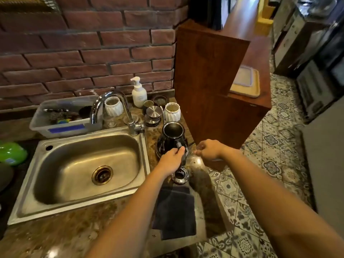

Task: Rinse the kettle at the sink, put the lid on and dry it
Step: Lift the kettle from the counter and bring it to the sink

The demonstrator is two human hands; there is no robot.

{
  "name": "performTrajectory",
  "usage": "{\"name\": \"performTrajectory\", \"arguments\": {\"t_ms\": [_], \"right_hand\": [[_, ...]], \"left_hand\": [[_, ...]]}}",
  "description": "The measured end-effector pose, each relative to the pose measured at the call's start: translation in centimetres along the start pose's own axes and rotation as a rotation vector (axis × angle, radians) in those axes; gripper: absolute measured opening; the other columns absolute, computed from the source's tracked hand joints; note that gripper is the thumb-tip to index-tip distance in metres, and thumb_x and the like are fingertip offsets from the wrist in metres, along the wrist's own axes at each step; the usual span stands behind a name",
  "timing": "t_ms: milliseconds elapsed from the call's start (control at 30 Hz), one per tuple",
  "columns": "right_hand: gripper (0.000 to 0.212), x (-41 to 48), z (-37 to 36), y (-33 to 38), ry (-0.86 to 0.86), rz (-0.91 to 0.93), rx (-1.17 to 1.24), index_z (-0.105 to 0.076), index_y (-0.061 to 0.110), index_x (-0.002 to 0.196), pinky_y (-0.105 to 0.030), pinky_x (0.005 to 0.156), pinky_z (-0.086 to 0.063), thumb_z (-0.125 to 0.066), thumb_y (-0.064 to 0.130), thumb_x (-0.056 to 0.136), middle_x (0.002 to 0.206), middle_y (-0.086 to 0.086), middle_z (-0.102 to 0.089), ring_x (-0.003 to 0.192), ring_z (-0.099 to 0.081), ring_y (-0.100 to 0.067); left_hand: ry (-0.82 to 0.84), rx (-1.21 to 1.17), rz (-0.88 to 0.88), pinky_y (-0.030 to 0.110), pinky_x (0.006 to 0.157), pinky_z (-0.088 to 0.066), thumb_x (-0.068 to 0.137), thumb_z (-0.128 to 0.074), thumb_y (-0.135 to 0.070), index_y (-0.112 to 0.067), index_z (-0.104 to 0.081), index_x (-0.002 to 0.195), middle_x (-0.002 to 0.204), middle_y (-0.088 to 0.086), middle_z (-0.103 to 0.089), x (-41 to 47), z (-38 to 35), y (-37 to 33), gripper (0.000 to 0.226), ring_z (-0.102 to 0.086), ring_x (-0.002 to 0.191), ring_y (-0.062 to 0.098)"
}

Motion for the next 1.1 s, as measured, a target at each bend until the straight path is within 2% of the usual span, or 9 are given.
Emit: {"name": "performTrajectory", "arguments": {"t_ms": [100, 267, 367, 467, 567, 633, 800, 1000, 1100], "right_hand": [[0.052, 1.6, -0.2, -1.7, -0.003, -0.001, 0.085, -0.053, 0.014, 0.14, -0.039, 0.102, -0.044, -0.056, 0.046, 0.099, 0.143, -0.012, -0.058, 0.129, -0.056, -0.031], [0.046, 4.6, -1.5, -3.4, -0.003, 0.012, 0.294, -0.056, 0.017, 0.139, -0.033, 0.091, -0.041, -0.046, 0.045, 0.104, 0.139, -0.01, -0.061, 0.124, -0.057, -0.027], [0.046, 6.2, -2.5, -4.2, -0.017, 0.005, 0.427, -0.058, 0.018, 0.137, -0.035, 0.096, -0.042, -0.043, 0.046, 0.105, 0.137, -0.009, -0.063, 0.126, -0.056, -0.028], [0.044, 7.7, -3.5, -4.9, -0.05, -0.03, 0.591, -0.061, 0.016, 0.133, -0.045, 0.105, -0.045, -0.042, 0.044, 0.106, 0.131, -0.011, -0.066, 0.122, -0.058, -0.031], [0.034, 9.0, -5.5, -6.0, -0.041, -0.137, 0.953, -0.065, 0.014, 0.116, -0.035, 0.078, -0.053, -0.043, 0.038, 0.107, 0.1, -0.006, -0.069, 0.089, -0.064, -0.02], [0.031, 9.5, -6.8, -6.7, -0.04, -0.234, 1.195, -0.064, 0.013, 0.11, -0.029, 0.069, -0.05, -0.043, 0.036, 0.107, 0.09, -0.003, -0.067, 0.079, -0.062, -0.016], [0.038, 10.4, -10.0, -6.8, 0.055, -0.296, 1.432, -0.062, 0.011, 0.117, -0.032, 0.079, -0.055, -0.042, 0.042, 0.107, 0.106, -0.009, -0.071, 0.098, -0.068, -0.021], [0.055, 11.1, -10.9, -5.8, 0.082, -0.29, 1.538, -0.053, 0.002, 0.14, -0.041, 0.105, -0.048, -0.036, 0.044, 0.108, 0.132, -0.018, -0.065, 0.123, -0.061, -0.028], [0.056, 10.8, -10.7, -5.4, 0.112, -0.282, 1.544, -0.051, 0.002, 0.141, -0.038, 0.101, -0.048, -0.036, 0.045, 0.107, 0.124, -0.013, -0.067, 0.113, -0.063, -0.023]], "left_hand": [[-0.14, -0.171, 0.035, 0.041, 0.102, -0.04, 0.105, -0.03, -0.059, -0.02, -0.058, 0.137, 0.136, 0.005, -0.062, 0.5, -0.8, 0.5, 0.058, -0.054, 0.128, 0.028], [-0.271, -0.446, 0.119, 0.032, 0.089, -0.038, 0.104, -0.028, -0.062, -0.026, -0.069, 0.119, 0.105, -0.012, -0.074, 1.8, -3.0, 1.9, 0.056, -0.06, 0.099, 0.006], [-0.354, -0.556, 0.133, 0.023, 0.075, -0.04, 0.103, -0.028, -0.064, -0.024, -0.075, 0.108, 0.092, -0.008, -0.081, 2.7, -3.3, 2.4, 0.062, -0.07, 0.094, 0.01], [-0.398, -0.69, 0.118, 0.031, 0.082, -0.051, 0.103, -0.032, -0.062, -0.019, -0.078, 0.096, 0.084, 0.0, -0.082, 4.2, -3.5, 2.7, 0.063, -0.076, 0.085, 0.017], [-0.45, -0.775, 0.068, 0.043, 0.088, -0.058, 0.098, -0.038, -0.067, -0.018, -0.081, 0.085, 0.078, 0.01, -0.08, 5.2, -3.6, 2.8, 0.067, -0.077, 0.079, 0.025], [-0.515, -0.794, 0.021, 0.038, 0.074, -0.059, 0.09, -0.042, -0.075, -0.017, -0.08, 0.077, 0.071, 0.013, -0.077, 5.1, -3.5, 2.8, 0.071, -0.074, 0.069, 0.027], [-0.666, -0.787, -0.068, 0.025, 0.044, -0.048, 0.092, -0.045, -0.075, -0.014, -0.068, 0.06, 0.046, 0.006, -0.06, 4.0, -3.1, 2.6, 0.072, -0.056, 0.04, 0.02], [-0.761, -0.748, -0.098, 0.023, 0.039, -0.036, 0.095, -0.045, -0.06, -0.015, -0.055, 0.053, 0.039, 0.0, -0.045, 3.7, -2.7, 2.3, 0.063, -0.041, 0.033, 0.015], [-0.79, -0.702, -0.117, 0.026, 0.042, -0.032, 0.096, -0.045, -0.059, -0.022, -0.048, 0.049, 0.04, -0.002, -0.042, 3.8, -2.1, 1.8, 0.061, -0.038, 0.035, 0.018]]}}
Point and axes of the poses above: each hand's wrist, its own x-axis towards the middle knuckle, its own z-axis out of the back of the hand, y = z × x, the point moved 10 cm from there along x, towards the middle knuckle
